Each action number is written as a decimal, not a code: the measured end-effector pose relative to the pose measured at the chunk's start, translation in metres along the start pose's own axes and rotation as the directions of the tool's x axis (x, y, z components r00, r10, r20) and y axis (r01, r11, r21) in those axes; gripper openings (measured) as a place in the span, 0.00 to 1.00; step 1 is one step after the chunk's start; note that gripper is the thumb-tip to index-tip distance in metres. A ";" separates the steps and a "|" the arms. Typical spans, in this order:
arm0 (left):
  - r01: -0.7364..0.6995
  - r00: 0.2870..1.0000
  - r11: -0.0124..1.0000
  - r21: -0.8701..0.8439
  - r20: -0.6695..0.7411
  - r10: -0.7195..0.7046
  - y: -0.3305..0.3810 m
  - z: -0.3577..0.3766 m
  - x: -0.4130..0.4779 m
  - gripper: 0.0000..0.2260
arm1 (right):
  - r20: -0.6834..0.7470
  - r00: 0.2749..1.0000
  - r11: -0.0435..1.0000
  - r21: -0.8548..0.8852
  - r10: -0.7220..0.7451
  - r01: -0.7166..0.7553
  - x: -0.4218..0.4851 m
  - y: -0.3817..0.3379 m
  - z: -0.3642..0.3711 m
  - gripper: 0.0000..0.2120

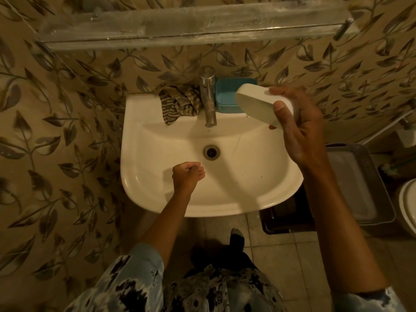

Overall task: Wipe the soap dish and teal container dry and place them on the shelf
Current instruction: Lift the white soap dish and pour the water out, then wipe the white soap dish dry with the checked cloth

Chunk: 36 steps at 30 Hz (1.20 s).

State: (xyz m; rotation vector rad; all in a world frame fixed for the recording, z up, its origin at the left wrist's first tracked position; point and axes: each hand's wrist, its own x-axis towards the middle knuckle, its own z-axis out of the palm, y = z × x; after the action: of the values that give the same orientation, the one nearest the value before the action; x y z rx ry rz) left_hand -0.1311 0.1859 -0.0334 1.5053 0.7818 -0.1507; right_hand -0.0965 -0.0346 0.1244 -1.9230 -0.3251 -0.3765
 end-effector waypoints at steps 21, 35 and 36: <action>0.014 1.000 1.000 -0.022 0.000 -0.014 -0.003 0.004 0.002 0.09 | 0.076 0.989 0.987 -0.101 0.130 -0.122 -0.028 0.044 0.027 0.11; -0.120 0.991 0.987 0.104 -0.039 0.125 0.027 0.010 0.026 0.09 | 0.013 0.971 0.971 -0.049 0.237 -0.236 -0.040 0.078 0.037 0.12; -0.163 0.983 0.971 0.178 -0.054 0.175 0.035 0.011 0.031 0.09 | -0.009 0.966 0.966 -0.002 0.257 -0.257 -0.041 0.080 0.038 0.12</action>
State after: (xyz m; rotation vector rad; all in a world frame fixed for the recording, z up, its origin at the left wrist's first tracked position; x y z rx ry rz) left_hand -0.0846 0.1907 -0.0231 1.7424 0.7057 -0.0395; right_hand -0.0980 -0.0312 0.0267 -1.9366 -0.0668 -0.2132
